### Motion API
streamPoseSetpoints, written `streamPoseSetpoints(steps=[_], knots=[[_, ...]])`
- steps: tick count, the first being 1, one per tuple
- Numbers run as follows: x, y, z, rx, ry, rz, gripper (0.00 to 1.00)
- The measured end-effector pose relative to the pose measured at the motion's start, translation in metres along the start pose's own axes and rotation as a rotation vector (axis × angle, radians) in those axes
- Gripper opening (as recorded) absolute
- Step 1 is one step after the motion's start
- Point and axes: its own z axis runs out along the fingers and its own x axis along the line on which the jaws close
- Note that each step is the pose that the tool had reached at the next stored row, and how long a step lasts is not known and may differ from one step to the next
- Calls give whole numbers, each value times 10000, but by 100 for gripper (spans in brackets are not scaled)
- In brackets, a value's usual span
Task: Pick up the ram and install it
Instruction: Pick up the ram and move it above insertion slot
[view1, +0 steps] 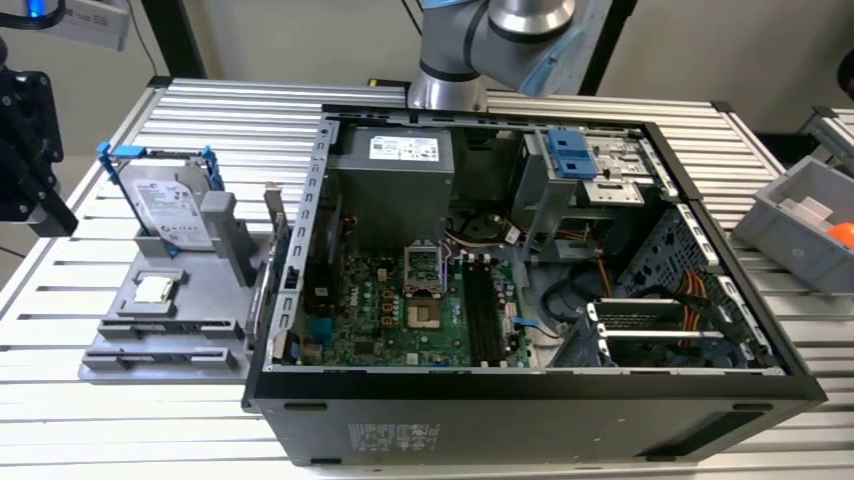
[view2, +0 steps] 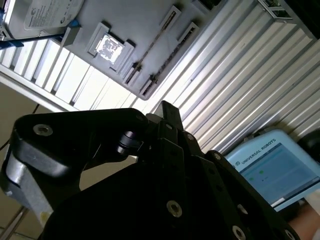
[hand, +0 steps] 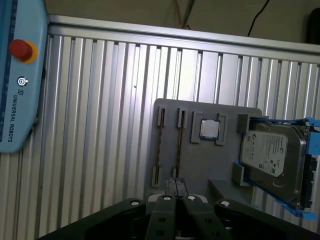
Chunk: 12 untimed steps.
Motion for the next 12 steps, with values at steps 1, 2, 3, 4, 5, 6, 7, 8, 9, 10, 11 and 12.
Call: streamPoseSetpoints(steps=[1,2,3,4,5,6,7,8,9,10,11,12], knots=[[0,0,0,0,0,-1,0],[0,0,0,0,0,-1,100],[0,0,0,0,0,-1,100],[0,0,0,0,0,-2,100],[0,0,0,0,0,-2,100],[0,0,0,0,0,-1,100],[0,0,0,0,0,-2,100],[0,0,0,0,0,-2,100],[0,0,0,0,0,-2,100],[0,0,0,0,0,-2,100],[0,0,0,0,0,-3,100],[0,0,0,0,0,-3,100]])
